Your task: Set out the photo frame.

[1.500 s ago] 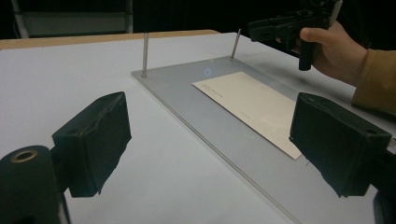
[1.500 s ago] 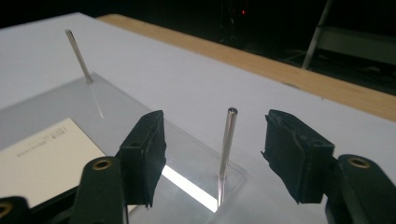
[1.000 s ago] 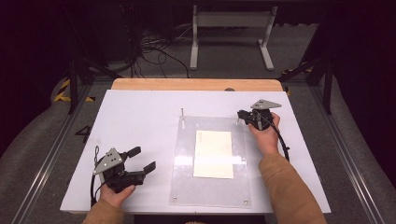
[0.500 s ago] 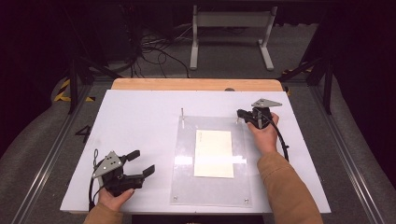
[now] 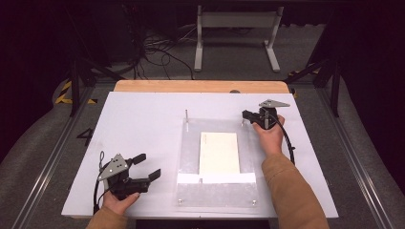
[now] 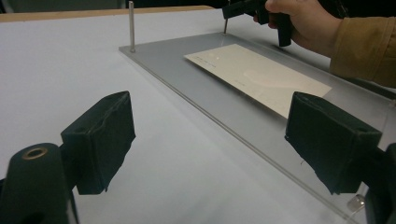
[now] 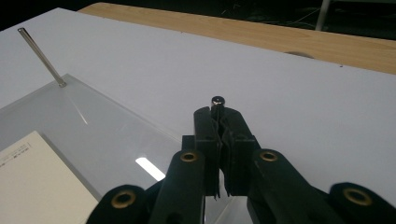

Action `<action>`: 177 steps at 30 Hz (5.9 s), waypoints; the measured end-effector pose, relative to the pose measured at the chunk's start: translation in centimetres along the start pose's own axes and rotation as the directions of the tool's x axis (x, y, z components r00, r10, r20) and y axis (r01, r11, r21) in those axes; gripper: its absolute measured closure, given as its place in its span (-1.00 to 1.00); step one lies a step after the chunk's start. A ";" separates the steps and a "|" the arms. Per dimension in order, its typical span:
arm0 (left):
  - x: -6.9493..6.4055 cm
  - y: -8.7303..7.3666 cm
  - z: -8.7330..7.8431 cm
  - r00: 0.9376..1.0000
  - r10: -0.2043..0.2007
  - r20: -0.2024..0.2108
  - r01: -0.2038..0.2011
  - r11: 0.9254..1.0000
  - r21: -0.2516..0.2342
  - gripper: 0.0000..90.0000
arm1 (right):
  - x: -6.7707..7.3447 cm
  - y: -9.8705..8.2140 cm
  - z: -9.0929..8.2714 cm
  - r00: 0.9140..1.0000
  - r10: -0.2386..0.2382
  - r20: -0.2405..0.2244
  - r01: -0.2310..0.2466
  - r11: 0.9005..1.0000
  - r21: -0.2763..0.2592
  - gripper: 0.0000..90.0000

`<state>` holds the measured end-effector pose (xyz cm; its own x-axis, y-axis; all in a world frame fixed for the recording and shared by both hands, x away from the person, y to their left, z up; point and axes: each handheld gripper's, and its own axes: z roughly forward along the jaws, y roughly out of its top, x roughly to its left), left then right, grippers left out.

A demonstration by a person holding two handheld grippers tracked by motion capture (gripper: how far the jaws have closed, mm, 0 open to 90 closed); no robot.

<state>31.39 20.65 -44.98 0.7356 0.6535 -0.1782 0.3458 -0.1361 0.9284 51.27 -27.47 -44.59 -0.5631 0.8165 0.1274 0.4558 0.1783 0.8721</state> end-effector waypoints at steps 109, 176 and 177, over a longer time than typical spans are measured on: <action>-5.2 4.7 7.6 0.910 0.379 0.170 -0.372 0.925 -0.072 0.06 | 4.3 -0.9 -12.8 0.978 -0.187 -0.095 0.179 0.980 -0.086 0.12; -5.2 6.4 7.4 0.927 0.355 0.120 -0.343 0.933 -0.109 0.03 | 10.3 -4.3 -15.1 0.805 -0.575 -0.149 0.502 0.792 -0.347 0.30; -5.2 6.4 7.4 0.927 0.355 0.120 -0.343 0.933 -0.109 0.03 | 10.3 -4.3 -15.1 0.805 -0.575 -0.149 0.502 0.792 -0.347 0.30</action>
<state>34.09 10.82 -40.51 0.8749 0.4678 0.1254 0.0066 -0.2704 0.9627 33.10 -28.08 -39.85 -0.8176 0.4728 -0.3287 -0.1608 0.3606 0.9188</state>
